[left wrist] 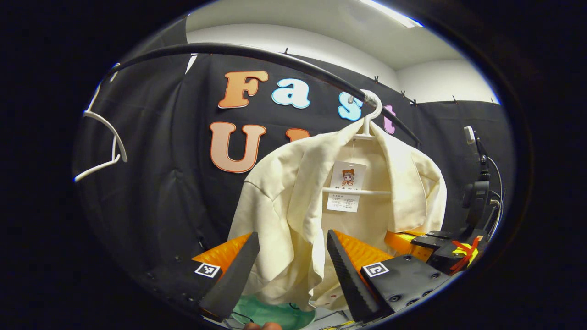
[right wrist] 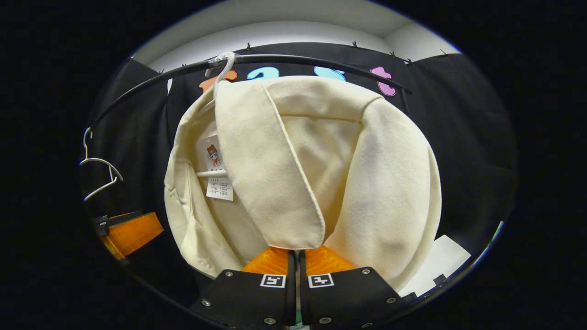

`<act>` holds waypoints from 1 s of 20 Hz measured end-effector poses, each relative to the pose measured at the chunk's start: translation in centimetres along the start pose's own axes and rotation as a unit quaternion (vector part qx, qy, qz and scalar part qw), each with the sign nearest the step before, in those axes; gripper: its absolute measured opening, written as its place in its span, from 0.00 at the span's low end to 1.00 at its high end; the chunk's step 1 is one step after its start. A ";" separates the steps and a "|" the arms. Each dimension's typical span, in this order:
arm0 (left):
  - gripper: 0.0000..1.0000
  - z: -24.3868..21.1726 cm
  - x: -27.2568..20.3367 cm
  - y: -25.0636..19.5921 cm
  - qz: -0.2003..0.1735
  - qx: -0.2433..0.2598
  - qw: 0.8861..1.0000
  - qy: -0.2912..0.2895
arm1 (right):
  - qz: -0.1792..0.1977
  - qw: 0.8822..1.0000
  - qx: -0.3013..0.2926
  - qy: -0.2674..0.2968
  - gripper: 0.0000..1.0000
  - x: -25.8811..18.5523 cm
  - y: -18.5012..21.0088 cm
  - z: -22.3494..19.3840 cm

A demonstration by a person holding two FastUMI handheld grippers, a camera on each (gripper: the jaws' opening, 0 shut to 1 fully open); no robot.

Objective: Grasp the clothes on the hanger with both hands and then place them into the laundry hamper below.

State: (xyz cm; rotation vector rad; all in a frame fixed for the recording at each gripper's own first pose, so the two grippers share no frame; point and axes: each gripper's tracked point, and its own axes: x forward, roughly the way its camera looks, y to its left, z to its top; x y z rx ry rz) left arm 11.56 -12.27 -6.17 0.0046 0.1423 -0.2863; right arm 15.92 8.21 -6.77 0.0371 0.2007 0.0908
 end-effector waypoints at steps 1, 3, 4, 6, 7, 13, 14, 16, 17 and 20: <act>1.00 -0.1 0.3 -0.1 -0.003 -0.001 1.000 0.003 | 0.000 1.000 0.003 0.000 0.04 -0.3 -0.1 0.1; 1.00 -0.4 0.9 -0.3 -0.008 0.000 1.000 0.006 | 0.002 1.000 0.005 0.000 0.04 -0.9 -0.3 0.2; 0.96 -0.4 1.1 -0.4 -0.009 0.003 1.000 0.007 | 0.002 1.000 0.004 -0.001 0.04 -1.3 -0.4 0.3; 0.96 -0.4 1.5 -0.4 -0.006 0.007 1.000 0.006 | 0.001 1.000 0.000 -0.005 0.04 -1.9 -0.6 0.6; 0.96 -0.5 1.8 -0.4 -0.005 0.009 1.000 0.007 | 0.000 1.000 0.000 -0.006 0.03 -2.3 -0.6 0.7; 0.97 -2.2 4.3 -1.9 -0.020 0.006 0.999 0.031 | -0.004 1.000 0.000 -0.012 0.03 -3.6 -1.2 1.3; 1.00 -2.5 4.8 -2.0 -0.022 0.007 0.999 0.035 | -0.004 1.000 0.000 -0.014 0.03 -3.7 -1.3 1.4; 0.97 -2.9 5.9 -1.9 -0.016 0.015 0.999 0.039 | -0.005 1.000 0.003 -0.016 0.03 -4.0 -1.4 1.7; 0.97 -3.1 6.3 -2.0 -0.015 0.021 0.999 0.041 | -0.004 1.000 0.004 -0.017 0.03 -4.3 -1.5 1.8; 0.97 -3.6 7.2 -1.8 -0.011 0.033 0.999 0.041 | -0.006 1.000 0.004 -0.021 0.04 -4.9 -1.7 2.2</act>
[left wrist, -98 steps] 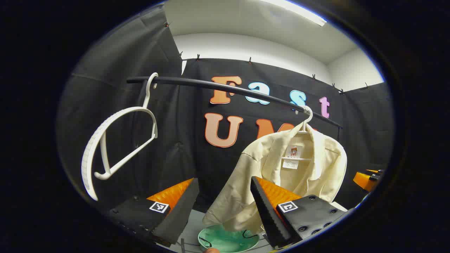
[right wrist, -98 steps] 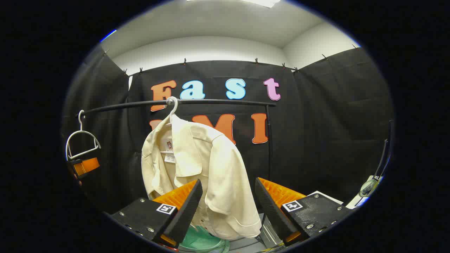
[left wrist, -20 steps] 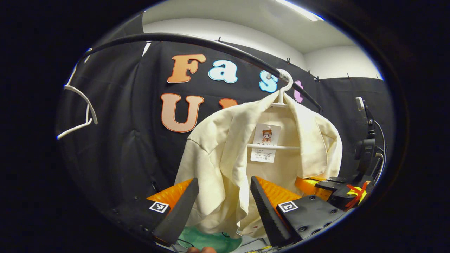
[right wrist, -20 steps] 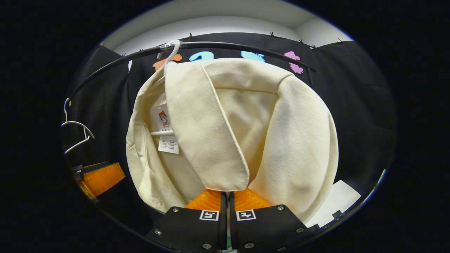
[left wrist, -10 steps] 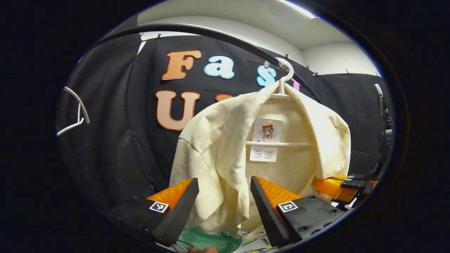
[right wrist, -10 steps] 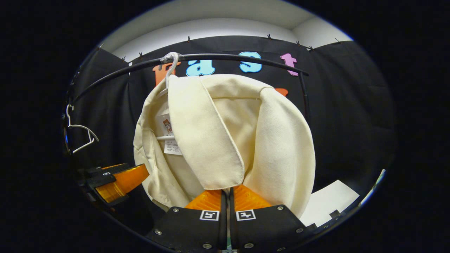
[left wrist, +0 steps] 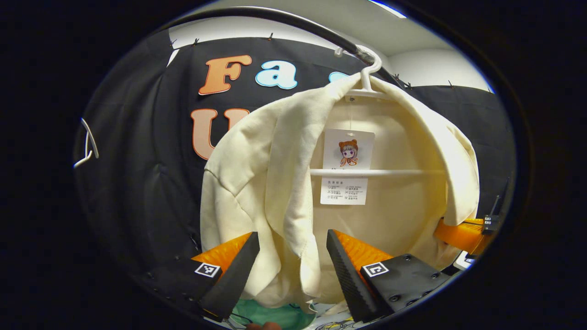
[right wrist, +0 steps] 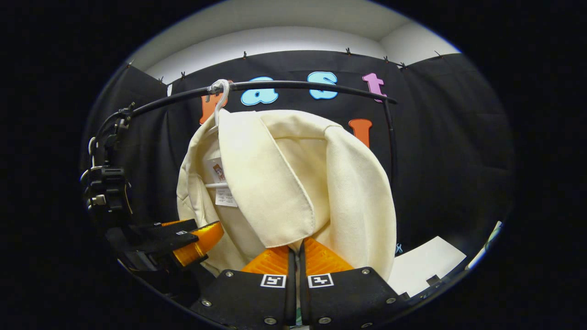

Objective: Grasp the clothes on the hanger with both hands and then place them into the laundry hamper below.

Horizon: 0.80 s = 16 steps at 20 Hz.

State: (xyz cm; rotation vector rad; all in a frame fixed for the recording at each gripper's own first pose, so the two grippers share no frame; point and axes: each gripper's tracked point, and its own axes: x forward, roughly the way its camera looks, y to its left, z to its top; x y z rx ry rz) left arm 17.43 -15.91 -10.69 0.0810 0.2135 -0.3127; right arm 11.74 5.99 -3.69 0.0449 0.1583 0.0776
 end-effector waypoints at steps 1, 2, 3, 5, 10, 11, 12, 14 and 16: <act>0.97 -0.2 0.4 0.1 0.005 0.001 1.000 0.001 | -0.001 1.000 0.000 -0.002 0.03 -0.2 -0.1 0.2; 0.97 -0.4 0.7 0.2 0.006 0.003 1.000 0.004 | -0.001 1.000 0.001 -0.003 0.03 -0.4 -0.1 0.3; 0.97 -0.5 1.0 0.3 0.006 0.004 1.000 0.006 | -0.001 1.000 0.002 -0.004 0.03 -0.5 -0.1 0.4; 0.97 -0.8 1.9 0.2 0.003 0.010 1.000 0.008 | 0.000 1.000 0.004 -0.006 0.03 -1.1 0.0 0.7; 0.89 -1.0 2.6 0.5 0.004 0.020 1.000 -0.001 | 0.004 1.000 0.007 -0.012 0.04 -2.3 -0.1 1.4; 0.89 -1.0 2.6 0.6 0.006 0.018 1.000 -0.004 | 0.004 1.000 0.007 -0.013 0.03 -2.5 -0.1 1.5; 0.86 -1.1 2.7 1.0 0.014 0.017 1.000 -0.006 | 0.004 1.000 0.007 -0.015 0.03 -2.2 -0.7 1.3; 0.54 -1.6 2.8 1.5 0.022 0.020 1.000 0.005 | 0.006 1.000 0.008 -0.020 0.03 -2.7 -0.3 2.1; 0.34 -2.1 2.9 1.5 0.020 0.028 0.999 0.022 | 0.008 1.000 0.011 -0.024 0.03 -3.1 -0.3 2.6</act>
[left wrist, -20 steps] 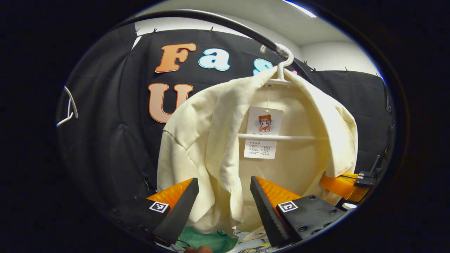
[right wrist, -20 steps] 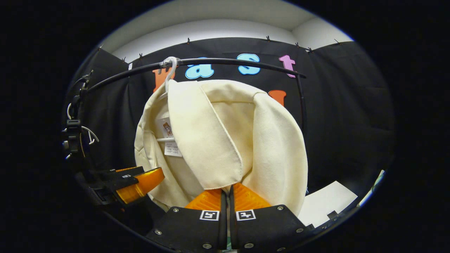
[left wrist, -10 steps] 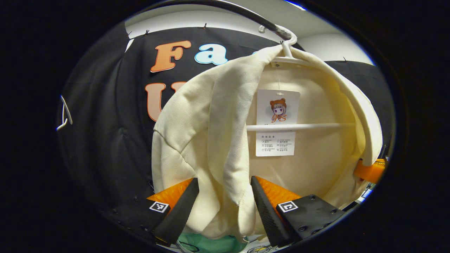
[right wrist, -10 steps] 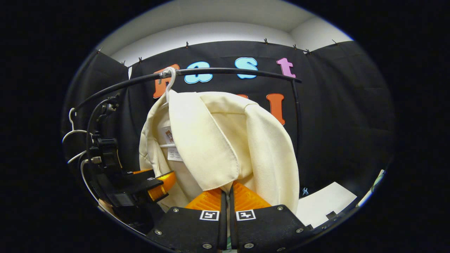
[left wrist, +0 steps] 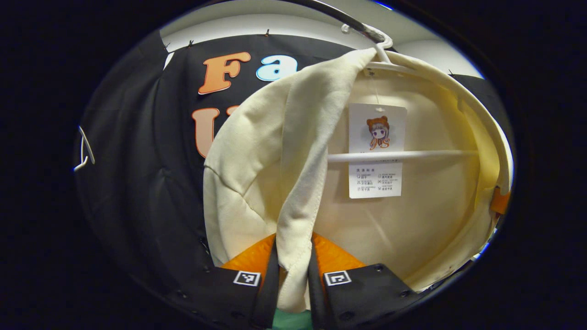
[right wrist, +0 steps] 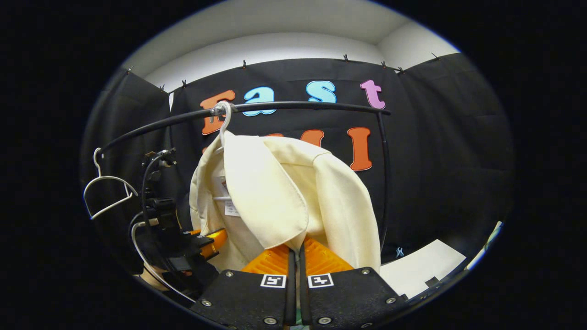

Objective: Grasp the clothes on the hanger with both hands and then place them into the laundry hamper below.

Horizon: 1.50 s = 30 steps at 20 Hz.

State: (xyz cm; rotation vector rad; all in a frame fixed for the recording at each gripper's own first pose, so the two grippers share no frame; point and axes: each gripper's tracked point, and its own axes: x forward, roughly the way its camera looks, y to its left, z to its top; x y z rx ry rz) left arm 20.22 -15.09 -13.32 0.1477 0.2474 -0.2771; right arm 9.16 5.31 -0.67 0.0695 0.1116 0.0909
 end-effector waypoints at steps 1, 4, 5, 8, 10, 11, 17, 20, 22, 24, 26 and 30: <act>0.21 0.0 -0.3 0.6 0.010 0.006 1.000 -0.001 | 0.002 1.000 0.001 -0.002 0.03 -0.4 0.0 0.3; 0.11 0.5 -0.9 0.1 -0.019 0.007 1.000 -0.003 | 0.005 1.000 0.001 -0.013 0.03 -0.7 -1.0 1.6; 0.09 0.6 -1.2 1.0 -0.011 0.009 1.000 -0.006 | 0.004 1.000 0.003 -0.018 0.03 -0.9 -1.3 2.4; 0.10 1.8 -2.7 4.5 0.025 0.022 0.999 -0.021 | 0.002 0.999 0.008 -0.036 0.03 -1.2 -2.5 4.5; 0.10 3.2 -3.5 6.4 0.045 0.020 0.998 -0.037 | -0.004 0.999 0.001 -0.049 0.02 -1.1 -3.5 6.1; 0.10 4.1 -4.1 7.6 0.057 0.019 0.997 -0.047 | -0.007 0.998 -0.005 -0.056 0.01 -1.2 -4.0 6.9; 0.09 10.0 -7.3 12.9 0.139 0.037 0.981 -0.131 | -0.032 0.992 -0.080 -0.091 0.00 -0.7 -6.8 11.2; 0.09 11.8 -7.8 13.7 0.145 0.039 0.978 -0.145 | -0.039 0.989 -0.103 -0.101 0.00 0.1 -8.0 13.3; 0.09 13.1 -7.8 14.6 0.147 0.039 0.976 -0.154 | -0.042 0.986 -0.122 -0.103 0.00 1.0 -8.8 14.1; 0.09 14.1 -7.8 15.1 0.147 0.042 0.975 -0.162 | -0.043 0.983 -0.150 -0.099 0.00 1.9 -9.3 14.3; 0.09 14.9 -8.5 15.3 0.153 0.048 0.971 -0.175 | -0.035 0.981 -0.165 -0.091 0.00 3.2 -9.6 14.0; 0.09 13.7 -8.7 15.6 0.155 0.056 0.972 -0.168 | -0.009 0.989 -0.138 -0.053 0.00 5.1 -10.3 11.1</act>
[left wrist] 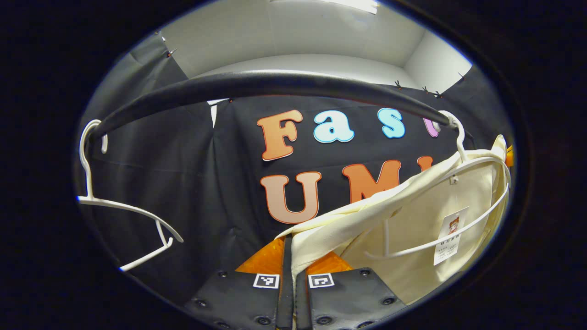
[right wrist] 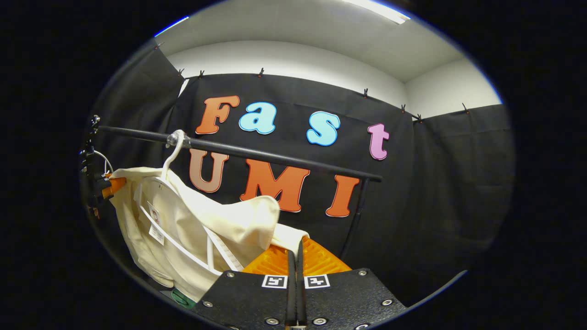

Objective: Grasp the clothes on the hanger with both hands and then place them into the laundry hamper below.

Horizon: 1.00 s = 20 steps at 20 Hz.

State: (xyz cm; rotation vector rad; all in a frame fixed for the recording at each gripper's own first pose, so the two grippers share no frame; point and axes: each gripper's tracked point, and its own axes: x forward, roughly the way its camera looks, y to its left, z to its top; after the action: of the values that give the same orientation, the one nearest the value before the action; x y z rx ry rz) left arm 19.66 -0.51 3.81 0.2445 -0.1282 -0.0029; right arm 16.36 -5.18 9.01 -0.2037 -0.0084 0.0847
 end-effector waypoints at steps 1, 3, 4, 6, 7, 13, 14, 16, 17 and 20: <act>0.09 -0.9 -0.3 -0.2 -0.006 -0.006 1.000 0.008 | 0.012 1.000 0.018 0.008 0.00 0.3 0.2 -0.9; 0.09 -1.3 -0.5 -0.4 -0.010 -0.008 1.000 0.017 | 0.031 0.998 0.043 0.016 0.00 0.7 0.5 -2.0; 0.09 -1.3 -0.5 -0.4 -0.010 -0.006 1.000 0.018 | 0.036 0.998 0.047 0.018 0.00 0.8 0.4 -2.4; 0.09 -1.4 -0.3 -0.6 -0.013 -0.005 1.000 0.022 | 0.046 0.998 0.046 0.017 0.00 0.8 0.3 -2.9; 0.09 -1.7 -0.2 -0.8 -0.014 -0.010 1.000 0.025 | 0.054 0.997 0.051 0.015 0.00 0.6 0.5 -3.0; 0.09 -4.4 -0.2 -2.4 -0.025 -0.031 0.997 0.060 | 0.113 0.988 0.102 0.009 0.00 0.7 1.1 -4.7; 0.09 -4.7 -0.1 -2.6 -0.024 -0.033 0.997 0.063 | 0.120 0.987 0.104 0.006 0.00 0.8 1.2 -4.8; 0.09 -5.0 -0.2 -2.4 -0.020 -0.031 0.997 0.065 | 0.133 0.985 0.114 0.000 0.00 0.6 1.6 -5.3; 0.10 -5.1 -0.2 -2.6 -0.021 -0.029 0.997 0.068 | 0.139 0.983 0.121 -0.004 0.00 0.7 1.9 -5.5; 0.09 -5.7 0.2 -2.8 -0.024 -0.026 0.996 0.083 | 0.145 0.980 0.133 -0.007 0.00 0.4 3.2 -7.5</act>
State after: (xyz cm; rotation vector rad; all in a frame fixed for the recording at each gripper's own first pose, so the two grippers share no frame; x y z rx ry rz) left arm 20.65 -1.87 -2.37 0.1954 0.0423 -0.0329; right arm 16.62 -3.54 1.06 0.0639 0.0180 0.3764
